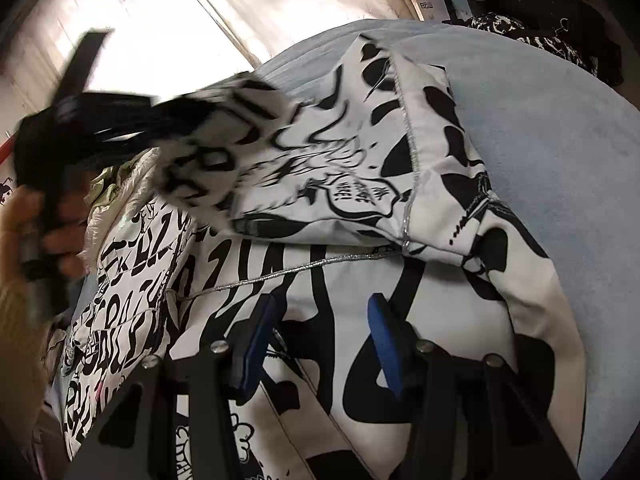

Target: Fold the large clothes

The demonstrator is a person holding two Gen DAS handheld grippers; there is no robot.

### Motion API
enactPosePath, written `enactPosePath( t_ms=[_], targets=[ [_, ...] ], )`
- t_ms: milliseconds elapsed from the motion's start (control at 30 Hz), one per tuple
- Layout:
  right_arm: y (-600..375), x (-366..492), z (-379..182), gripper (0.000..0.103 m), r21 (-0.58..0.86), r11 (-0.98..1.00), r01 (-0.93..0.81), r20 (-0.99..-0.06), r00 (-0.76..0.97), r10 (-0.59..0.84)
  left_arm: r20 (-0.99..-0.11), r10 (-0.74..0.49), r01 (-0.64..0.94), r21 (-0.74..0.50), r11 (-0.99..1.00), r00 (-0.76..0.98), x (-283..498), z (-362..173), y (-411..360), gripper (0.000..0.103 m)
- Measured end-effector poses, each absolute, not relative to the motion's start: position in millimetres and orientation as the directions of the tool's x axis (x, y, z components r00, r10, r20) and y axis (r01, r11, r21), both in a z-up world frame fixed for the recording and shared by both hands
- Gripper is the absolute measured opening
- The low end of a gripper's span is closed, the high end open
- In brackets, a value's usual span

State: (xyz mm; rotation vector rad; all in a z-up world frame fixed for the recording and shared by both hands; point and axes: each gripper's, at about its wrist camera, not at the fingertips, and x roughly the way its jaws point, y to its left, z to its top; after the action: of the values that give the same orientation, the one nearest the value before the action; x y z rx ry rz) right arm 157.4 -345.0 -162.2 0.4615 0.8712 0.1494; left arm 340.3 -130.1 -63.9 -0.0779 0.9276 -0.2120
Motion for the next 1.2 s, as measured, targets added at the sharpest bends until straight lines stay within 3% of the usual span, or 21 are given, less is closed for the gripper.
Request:
enactPosePath(
  t_ms=[133, 233, 300, 367, 433, 800, 900, 1033, 1200],
  targets=[
    [-346, 158, -161, 0.049, 0.451, 0.891, 0.051, -0.697, 0.644, 0.316, -0.82, -0.262, 0.025, -0.29, 0.957, 0.508, 307, -88, -73, 0.021],
    [-348, 157, -161, 0.049, 0.466, 0.884, 0.045, -0.69, 0.644, 0.331, -0.834, -0.378, -0.048, -0.432, 0.901, 0.402, 290, -132, -42, 0.023],
    [-348, 158, -161, 0.049, 0.471, 0.881, 0.045, -0.69, 0.641, 0.336, -0.814, -0.418, -0.08, -0.487, 0.87, 0.403, 284, -147, -25, 0.035],
    [-348, 159, -160, 0.05, 0.467, 0.883, 0.043, -0.693, 0.638, 0.335, -0.804, -0.42, -0.104, -0.502, 0.858, 0.421, 275, -150, -17, 0.065],
    [-347, 159, -159, 0.05, 0.464, 0.885, 0.042, -0.698, 0.633, 0.336, -0.795, -0.43, -0.108, -0.518, 0.849, 0.429, 275, -148, -11, 0.075],
    [-352, 155, -114, 0.05, 0.483, 0.875, 0.029, -0.714, 0.592, 0.375, -0.741, -0.488, 0.038, -0.533, 0.845, 0.461, 296, -121, 2, 0.083],
    [-360, 162, -89, 0.05, 0.416, 0.909, -0.005, -0.721, 0.607, 0.333, -0.776, -0.465, 0.051, -0.493, 0.869, 0.427, 318, -129, 0, 0.083],
    [-390, 200, -68, 0.051, 0.257, 0.962, 0.088, -0.764, 0.629, 0.146, -0.829, -0.402, 0.082, -0.404, 0.911, 0.388, 343, -141, -10, 0.083],
    [-439, 285, -105, 0.051, 0.33, 0.924, 0.195, -0.825, 0.536, 0.181, -0.86, -0.337, 0.09, -0.328, 0.94, 0.383, 362, -154, -19, 0.083]
  ],
)
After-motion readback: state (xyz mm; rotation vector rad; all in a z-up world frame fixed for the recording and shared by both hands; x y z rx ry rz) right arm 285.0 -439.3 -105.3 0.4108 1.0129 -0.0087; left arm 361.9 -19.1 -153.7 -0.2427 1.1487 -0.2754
